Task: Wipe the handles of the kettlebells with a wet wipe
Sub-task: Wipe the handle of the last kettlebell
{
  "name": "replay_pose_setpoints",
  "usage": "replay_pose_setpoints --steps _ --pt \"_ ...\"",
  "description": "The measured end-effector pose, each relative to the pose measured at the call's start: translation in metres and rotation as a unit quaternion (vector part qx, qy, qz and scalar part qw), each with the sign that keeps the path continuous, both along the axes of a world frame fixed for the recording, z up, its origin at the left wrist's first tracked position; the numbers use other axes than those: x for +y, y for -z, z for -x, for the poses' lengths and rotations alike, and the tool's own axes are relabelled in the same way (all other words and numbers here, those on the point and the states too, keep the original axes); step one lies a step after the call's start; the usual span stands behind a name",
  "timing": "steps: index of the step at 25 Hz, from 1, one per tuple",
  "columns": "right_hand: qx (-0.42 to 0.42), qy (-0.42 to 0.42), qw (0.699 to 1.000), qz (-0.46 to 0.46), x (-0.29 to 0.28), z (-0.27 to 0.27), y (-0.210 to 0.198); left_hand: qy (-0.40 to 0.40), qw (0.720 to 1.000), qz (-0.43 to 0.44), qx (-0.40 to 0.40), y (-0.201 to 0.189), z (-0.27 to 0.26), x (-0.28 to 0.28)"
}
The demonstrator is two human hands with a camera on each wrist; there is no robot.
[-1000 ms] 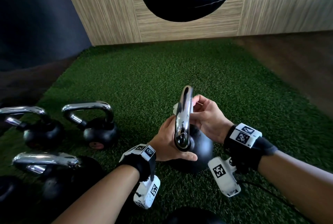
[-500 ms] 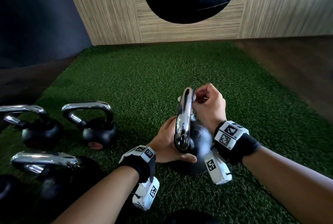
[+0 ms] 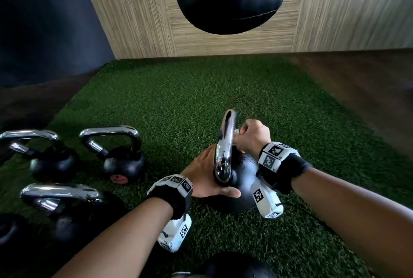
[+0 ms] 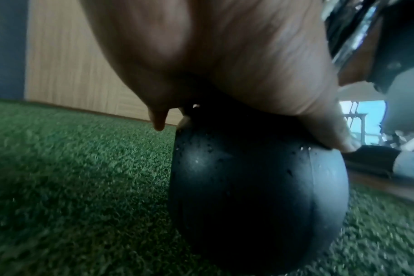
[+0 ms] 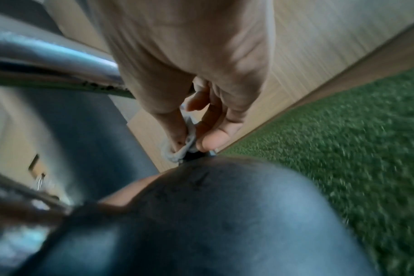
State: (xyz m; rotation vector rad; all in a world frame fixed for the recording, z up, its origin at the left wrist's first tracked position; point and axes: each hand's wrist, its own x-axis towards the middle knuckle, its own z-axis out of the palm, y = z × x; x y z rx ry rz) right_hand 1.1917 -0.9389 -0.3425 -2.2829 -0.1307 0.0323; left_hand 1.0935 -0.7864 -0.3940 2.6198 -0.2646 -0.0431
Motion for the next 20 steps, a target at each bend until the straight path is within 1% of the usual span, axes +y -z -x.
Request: replay_pose_setpoints --steps 2,5,6,7,8,9,10,11,12,14,18,20 --pt "-0.038 -0.036 0.998 0.024 0.001 0.007 -0.006 -0.001 0.999 -0.020 0.035 -0.014 0.006 -0.003" --pt "-0.082 -0.065 0.994 0.026 -0.004 0.007 -0.027 0.043 0.995 -0.032 0.083 -0.041 0.017 -0.009" --pt "-0.105 -0.083 0.991 0.021 -0.007 0.004 -0.035 0.058 0.995 -0.014 0.075 -0.049 0.023 -0.008" --pt "-0.135 -0.117 0.983 0.030 -0.009 0.000 -0.046 0.057 0.997 0.023 0.056 -0.060 0.030 -0.006" --pt "-0.161 -0.169 0.970 0.063 -0.012 -0.005 -0.058 0.038 0.996 0.077 0.030 -0.072 0.036 -0.008" --pt "-0.176 -0.226 0.951 0.116 -0.014 -0.008 -0.067 0.011 0.993 0.114 -0.003 -0.081 0.041 -0.010" --pt "-0.189 -0.272 0.928 0.172 -0.014 -0.010 -0.074 -0.009 0.992 0.120 -0.040 -0.088 0.045 -0.014" --pt "-0.199 -0.298 0.908 0.217 -0.013 -0.011 -0.079 -0.024 0.992 0.102 -0.073 -0.094 0.046 -0.019" --pt "-0.206 -0.308 0.897 0.241 -0.011 -0.011 -0.081 -0.036 0.992 0.074 -0.099 -0.097 0.045 -0.025" --pt "-0.223 -0.301 0.892 0.253 -0.009 -0.008 -0.080 -0.045 0.991 0.024 -0.123 -0.101 0.041 -0.033" --pt "-0.222 -0.284 0.888 0.284 -0.010 -0.006 -0.084 -0.048 0.992 0.083 -0.076 -0.105 0.038 -0.027" --pt "-0.210 -0.267 0.893 0.294 -0.012 -0.005 -0.085 -0.030 0.998 0.037 -0.043 -0.115 0.035 -0.018"
